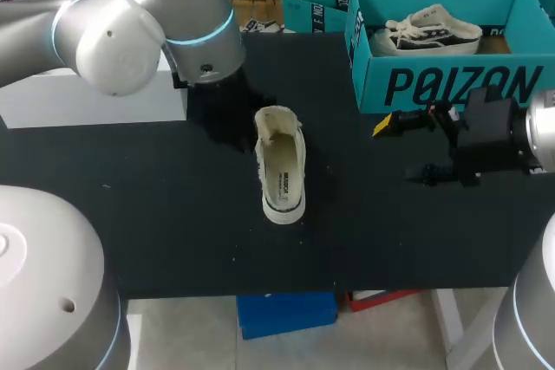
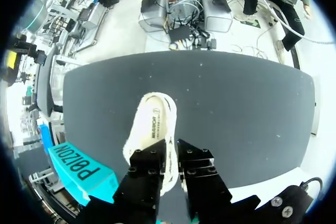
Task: Take the shoe out of the shoebox, open the shoe tongue, remove and reinsert the insole, then place the shoe into the shoebox
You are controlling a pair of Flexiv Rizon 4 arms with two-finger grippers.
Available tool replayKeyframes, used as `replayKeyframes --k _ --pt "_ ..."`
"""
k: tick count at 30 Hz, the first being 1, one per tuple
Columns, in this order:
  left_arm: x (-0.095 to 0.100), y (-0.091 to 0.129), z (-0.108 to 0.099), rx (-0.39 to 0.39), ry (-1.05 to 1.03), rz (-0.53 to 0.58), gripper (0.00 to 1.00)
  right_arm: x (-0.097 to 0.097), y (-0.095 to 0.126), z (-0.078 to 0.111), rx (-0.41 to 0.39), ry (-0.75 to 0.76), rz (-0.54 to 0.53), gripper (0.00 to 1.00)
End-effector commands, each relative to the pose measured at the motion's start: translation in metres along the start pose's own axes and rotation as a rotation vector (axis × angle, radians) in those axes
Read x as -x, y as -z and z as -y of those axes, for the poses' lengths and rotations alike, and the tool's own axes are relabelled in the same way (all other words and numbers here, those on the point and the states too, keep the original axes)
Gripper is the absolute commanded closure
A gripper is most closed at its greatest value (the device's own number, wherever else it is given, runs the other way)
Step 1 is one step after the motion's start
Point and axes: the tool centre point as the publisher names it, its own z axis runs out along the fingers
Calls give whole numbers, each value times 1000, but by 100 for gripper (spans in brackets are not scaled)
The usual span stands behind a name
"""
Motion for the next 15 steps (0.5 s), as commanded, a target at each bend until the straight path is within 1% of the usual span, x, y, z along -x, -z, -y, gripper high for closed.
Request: replayKeyframes --k 1,2,4,11,14,15 --pt "-8 -1 -5 -7 0 16 49 0 -1 0 1 0 1 0" --pt "-9 -1 -5 -7 1 16 33 0 -1 0 1 0 1 0" --pt "-10 0 -7 -8 1 17 27 0 -1 0 1 0 1 0" --pt "-11 3 -11 2 0 6 25 0 -1 0 1 0 1 0" --pt "-12 3 -16 0 34 43 24 0 -1 0 1 0 1 0" --pt "-13 3 -19 -10 59 74 26 0 -1 0 1 0 1 0"
